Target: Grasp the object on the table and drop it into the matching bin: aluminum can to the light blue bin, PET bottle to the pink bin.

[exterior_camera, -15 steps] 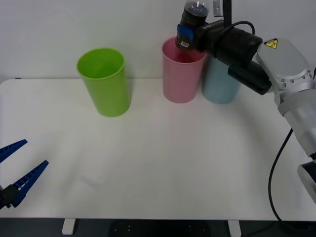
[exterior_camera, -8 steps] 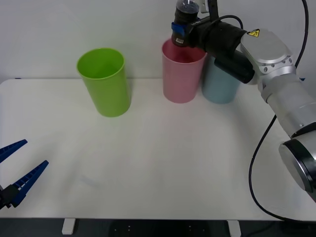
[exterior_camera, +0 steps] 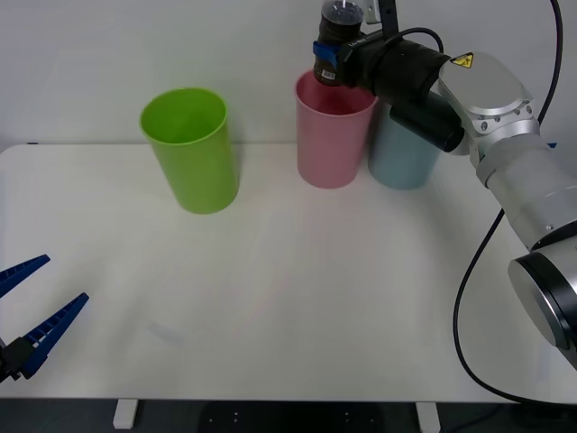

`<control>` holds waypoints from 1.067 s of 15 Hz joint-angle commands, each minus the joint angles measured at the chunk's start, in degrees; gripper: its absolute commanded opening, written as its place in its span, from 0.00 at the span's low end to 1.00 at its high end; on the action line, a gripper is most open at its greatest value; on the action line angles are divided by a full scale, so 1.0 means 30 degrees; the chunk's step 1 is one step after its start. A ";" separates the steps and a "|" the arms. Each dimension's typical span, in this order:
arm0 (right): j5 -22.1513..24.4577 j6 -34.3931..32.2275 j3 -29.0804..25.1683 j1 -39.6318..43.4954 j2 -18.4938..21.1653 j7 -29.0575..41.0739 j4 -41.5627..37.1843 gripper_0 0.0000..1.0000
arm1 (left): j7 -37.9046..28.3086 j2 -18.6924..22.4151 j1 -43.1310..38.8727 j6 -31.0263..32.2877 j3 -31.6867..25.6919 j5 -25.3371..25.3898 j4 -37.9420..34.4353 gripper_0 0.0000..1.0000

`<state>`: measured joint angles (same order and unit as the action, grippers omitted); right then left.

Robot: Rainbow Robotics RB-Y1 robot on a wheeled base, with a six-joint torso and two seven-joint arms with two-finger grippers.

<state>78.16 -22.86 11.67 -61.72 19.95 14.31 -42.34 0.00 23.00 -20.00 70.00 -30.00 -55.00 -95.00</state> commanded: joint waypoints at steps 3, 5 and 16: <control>-0.0183 -0.0057 0.0006 0.0006 0.0059 -0.0258 -0.0038 1.00 | 0.0001 0.0000 0.0001 0.0000 0.0000 0.0000 0.0000 1.00; -0.0505 -0.0174 0.0006 0.0036 0.0088 -0.0434 -0.0068 1.00 | 0.0001 0.0000 0.0001 0.0000 0.0000 0.0000 0.0000 1.00; -0.1238 -0.0145 -0.0258 0.4870 0.1465 -0.0551 -0.7099 1.00 | 0.0001 0.0000 0.0001 0.0000 0.0000 0.0000 0.0000 1.00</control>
<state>74.45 -23.29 10.90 -48.31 23.88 12.51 -61.85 0.00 23.00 -20.00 70.00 -30.00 -55.00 -95.00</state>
